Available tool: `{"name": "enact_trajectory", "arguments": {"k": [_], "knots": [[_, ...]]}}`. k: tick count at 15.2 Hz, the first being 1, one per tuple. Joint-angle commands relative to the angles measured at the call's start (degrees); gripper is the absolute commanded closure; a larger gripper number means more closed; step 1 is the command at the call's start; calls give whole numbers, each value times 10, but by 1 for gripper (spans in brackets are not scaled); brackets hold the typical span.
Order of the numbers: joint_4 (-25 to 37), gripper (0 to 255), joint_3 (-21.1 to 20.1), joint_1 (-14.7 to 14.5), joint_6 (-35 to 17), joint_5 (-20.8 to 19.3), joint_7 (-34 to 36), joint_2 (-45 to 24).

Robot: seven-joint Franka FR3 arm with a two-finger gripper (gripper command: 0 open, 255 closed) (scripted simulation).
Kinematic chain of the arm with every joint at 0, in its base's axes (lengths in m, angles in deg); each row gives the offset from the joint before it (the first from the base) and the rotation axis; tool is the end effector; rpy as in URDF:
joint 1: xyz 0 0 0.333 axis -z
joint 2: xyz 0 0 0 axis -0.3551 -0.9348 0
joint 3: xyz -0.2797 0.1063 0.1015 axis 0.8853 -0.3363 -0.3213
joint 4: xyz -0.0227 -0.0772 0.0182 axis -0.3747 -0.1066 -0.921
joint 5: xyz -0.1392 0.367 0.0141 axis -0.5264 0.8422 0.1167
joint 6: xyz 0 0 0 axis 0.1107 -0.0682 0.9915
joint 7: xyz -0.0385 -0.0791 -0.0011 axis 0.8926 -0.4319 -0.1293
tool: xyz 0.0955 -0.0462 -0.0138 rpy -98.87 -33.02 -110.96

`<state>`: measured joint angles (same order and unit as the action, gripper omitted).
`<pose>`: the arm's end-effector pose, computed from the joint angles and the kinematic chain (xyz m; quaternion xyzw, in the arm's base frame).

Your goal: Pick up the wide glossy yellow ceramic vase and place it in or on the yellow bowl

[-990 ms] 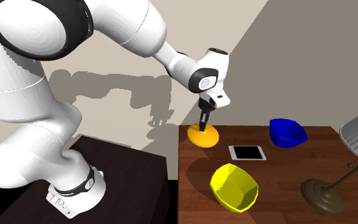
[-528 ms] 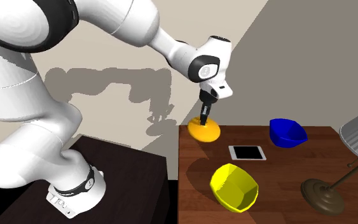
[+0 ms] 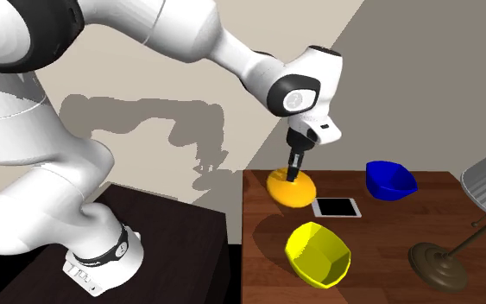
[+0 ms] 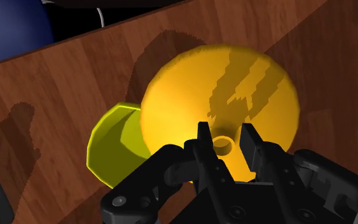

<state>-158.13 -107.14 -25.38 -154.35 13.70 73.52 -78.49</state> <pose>0.4585 0.3138 0.3649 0.9994 -0.0133 -0.0236 0.0226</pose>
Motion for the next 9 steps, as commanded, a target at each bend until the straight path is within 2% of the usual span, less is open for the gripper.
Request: {"name": "enact_trajectory", "arguments": {"k": [1,9], "knots": [[10,255,10,13,8,-1,-24,-2],[80,255,53,66,49,-13,-118,-29]]}}
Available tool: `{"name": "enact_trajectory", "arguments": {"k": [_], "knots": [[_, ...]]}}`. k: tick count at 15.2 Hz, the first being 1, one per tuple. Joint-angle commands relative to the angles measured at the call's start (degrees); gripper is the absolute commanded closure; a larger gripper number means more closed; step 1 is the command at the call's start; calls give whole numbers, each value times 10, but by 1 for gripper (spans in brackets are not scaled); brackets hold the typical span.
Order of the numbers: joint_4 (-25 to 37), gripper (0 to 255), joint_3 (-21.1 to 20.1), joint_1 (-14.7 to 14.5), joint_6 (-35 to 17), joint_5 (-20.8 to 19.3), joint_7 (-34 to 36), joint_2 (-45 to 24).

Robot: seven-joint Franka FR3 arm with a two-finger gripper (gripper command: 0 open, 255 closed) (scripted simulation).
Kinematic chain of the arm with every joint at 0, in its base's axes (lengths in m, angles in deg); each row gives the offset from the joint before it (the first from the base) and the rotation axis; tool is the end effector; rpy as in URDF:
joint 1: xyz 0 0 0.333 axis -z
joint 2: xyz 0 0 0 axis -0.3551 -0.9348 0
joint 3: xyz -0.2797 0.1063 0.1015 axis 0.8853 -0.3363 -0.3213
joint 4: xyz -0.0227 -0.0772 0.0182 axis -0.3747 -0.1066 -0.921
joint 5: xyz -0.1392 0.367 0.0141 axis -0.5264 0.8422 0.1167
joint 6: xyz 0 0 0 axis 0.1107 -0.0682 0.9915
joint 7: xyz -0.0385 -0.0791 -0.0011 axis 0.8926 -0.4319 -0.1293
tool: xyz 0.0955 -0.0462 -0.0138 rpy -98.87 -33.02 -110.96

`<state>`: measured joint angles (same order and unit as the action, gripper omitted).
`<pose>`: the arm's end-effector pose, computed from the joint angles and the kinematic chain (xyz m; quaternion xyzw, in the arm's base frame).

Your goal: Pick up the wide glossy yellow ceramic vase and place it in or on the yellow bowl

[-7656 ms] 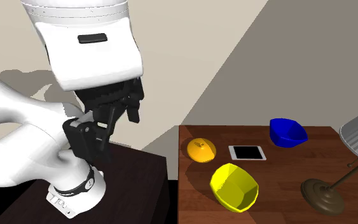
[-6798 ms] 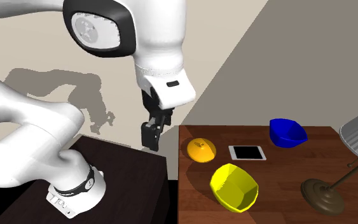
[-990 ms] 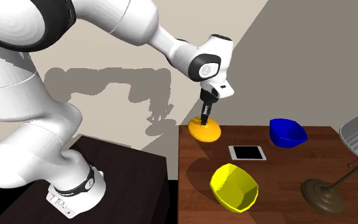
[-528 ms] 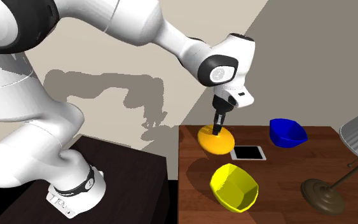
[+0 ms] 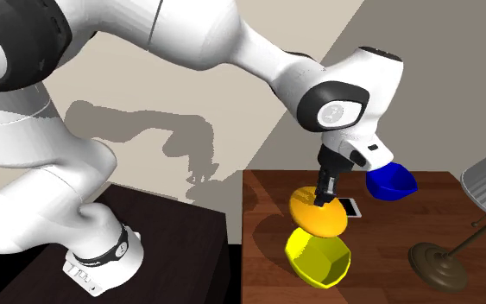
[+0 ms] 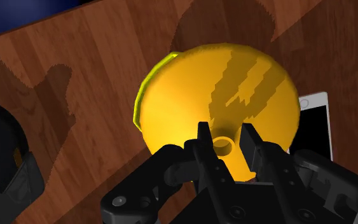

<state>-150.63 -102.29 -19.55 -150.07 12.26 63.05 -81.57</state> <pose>0.5365 0.2295 0.3864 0.9994 -0.0129 -0.0234 0.0223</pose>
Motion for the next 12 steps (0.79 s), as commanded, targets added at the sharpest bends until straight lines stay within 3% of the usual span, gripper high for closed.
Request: {"name": "enact_trajectory", "arguments": {"k": [1,2,12], "knots": [[17,255,10,13,12,-1,-24,-4],[36,255,17,22,22,-5,-40,-14],[1,255,23,17,-45,-25,-26,-50]]}}
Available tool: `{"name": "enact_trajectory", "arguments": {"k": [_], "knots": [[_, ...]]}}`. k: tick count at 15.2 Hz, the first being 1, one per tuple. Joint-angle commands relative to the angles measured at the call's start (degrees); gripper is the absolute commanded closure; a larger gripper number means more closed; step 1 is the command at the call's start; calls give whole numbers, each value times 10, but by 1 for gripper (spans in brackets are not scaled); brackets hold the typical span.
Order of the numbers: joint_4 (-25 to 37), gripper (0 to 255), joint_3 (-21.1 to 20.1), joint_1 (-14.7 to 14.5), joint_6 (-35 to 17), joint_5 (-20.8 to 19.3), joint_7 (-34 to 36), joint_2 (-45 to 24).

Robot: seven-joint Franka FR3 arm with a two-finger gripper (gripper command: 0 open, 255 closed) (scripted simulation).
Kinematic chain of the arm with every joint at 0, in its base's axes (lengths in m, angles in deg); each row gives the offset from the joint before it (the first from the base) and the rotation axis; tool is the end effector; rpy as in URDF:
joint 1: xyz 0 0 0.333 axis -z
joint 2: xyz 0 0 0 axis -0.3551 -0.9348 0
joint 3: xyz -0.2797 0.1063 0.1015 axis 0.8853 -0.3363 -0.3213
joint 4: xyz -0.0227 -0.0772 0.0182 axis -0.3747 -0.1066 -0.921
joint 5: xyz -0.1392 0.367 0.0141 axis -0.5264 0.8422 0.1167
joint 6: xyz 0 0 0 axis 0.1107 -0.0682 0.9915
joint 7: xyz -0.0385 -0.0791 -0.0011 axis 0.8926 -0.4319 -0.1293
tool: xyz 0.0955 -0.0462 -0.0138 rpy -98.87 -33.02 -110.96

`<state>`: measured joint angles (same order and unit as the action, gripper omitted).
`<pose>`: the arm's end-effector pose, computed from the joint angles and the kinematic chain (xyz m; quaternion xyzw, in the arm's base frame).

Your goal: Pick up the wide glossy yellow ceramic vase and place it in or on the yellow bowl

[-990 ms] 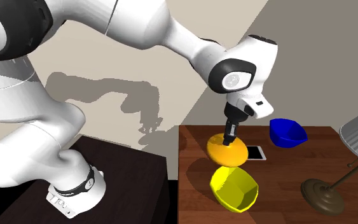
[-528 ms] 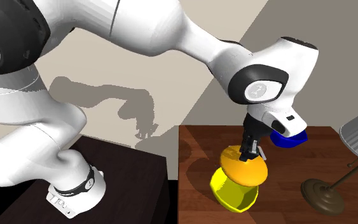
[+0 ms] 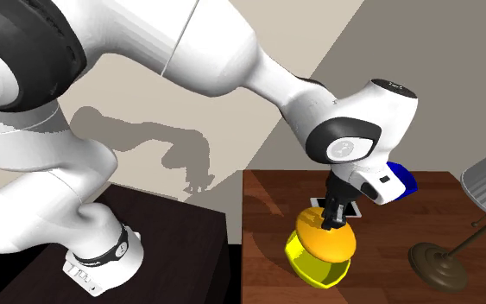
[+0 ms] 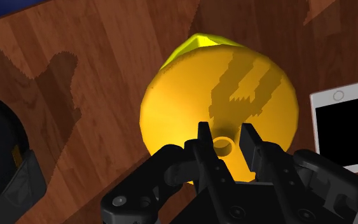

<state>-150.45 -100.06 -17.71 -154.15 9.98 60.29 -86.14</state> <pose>0.5629 0.1932 0.3484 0.9994 -0.0124 -0.0239 0.0226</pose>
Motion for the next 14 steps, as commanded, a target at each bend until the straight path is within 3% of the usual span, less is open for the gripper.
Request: {"name": "enact_trajectory", "arguments": {"k": [1,14], "knots": [[-3,255,1,-2,-11,-5,4,-8],[-26,255,14,-11,-83,-36,25,-63]]}}
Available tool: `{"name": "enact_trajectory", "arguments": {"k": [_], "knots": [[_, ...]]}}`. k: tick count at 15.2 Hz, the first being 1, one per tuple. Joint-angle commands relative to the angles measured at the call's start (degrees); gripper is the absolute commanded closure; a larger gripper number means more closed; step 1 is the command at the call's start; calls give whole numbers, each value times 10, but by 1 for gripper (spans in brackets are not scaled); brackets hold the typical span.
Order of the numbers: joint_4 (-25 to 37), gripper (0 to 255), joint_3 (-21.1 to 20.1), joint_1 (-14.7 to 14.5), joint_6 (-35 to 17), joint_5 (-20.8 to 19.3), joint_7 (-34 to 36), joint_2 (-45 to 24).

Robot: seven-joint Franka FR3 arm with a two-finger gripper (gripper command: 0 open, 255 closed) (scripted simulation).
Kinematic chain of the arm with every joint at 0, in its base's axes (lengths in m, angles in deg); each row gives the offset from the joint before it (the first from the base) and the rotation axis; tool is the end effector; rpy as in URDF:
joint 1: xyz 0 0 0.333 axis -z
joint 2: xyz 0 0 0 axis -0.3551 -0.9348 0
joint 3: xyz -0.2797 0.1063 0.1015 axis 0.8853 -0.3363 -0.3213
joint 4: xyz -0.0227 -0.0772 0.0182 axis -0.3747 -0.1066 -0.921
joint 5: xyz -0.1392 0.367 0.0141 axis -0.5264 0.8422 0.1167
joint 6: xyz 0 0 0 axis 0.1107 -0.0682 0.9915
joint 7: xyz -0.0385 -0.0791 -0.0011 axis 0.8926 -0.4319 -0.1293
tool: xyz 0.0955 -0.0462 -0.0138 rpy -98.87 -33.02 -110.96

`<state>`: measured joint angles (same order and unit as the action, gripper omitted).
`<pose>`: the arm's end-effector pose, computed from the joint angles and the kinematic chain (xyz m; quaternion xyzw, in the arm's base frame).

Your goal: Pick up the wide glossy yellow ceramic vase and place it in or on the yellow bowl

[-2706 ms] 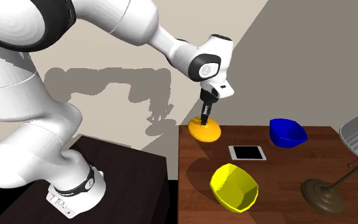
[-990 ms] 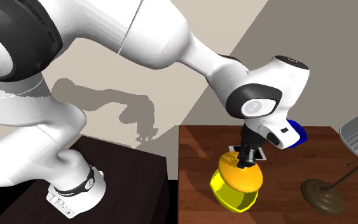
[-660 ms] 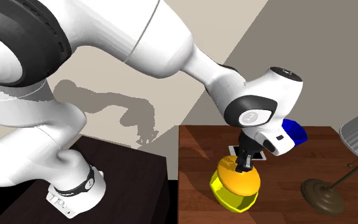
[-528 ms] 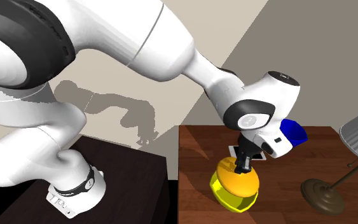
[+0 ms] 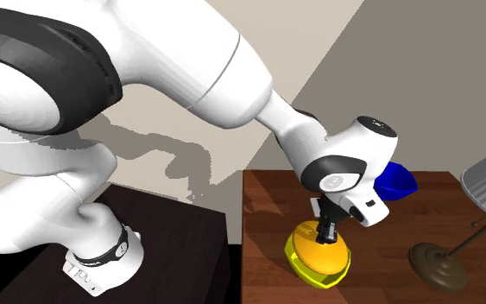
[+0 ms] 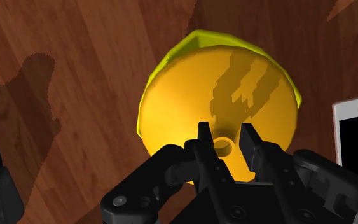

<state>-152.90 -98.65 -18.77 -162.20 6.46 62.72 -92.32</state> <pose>0.5641 0.1934 0.2802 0.9994 -0.0124 -0.0240 0.0225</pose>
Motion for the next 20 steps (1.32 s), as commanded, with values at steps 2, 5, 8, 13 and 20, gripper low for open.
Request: {"name": "enact_trajectory", "arguments": {"k": [2,5,8,13,20], "knots": [[-2,255,0,-1,-3,-1,1,-1],[-2,255,0,-1,-3,-1,1,-1],[-2,0,0,-1,-3,-1,1,-1],[4,0,-3,1,13,6,-3,11],[23,0,-11,6,59,24,-15,40]]}}
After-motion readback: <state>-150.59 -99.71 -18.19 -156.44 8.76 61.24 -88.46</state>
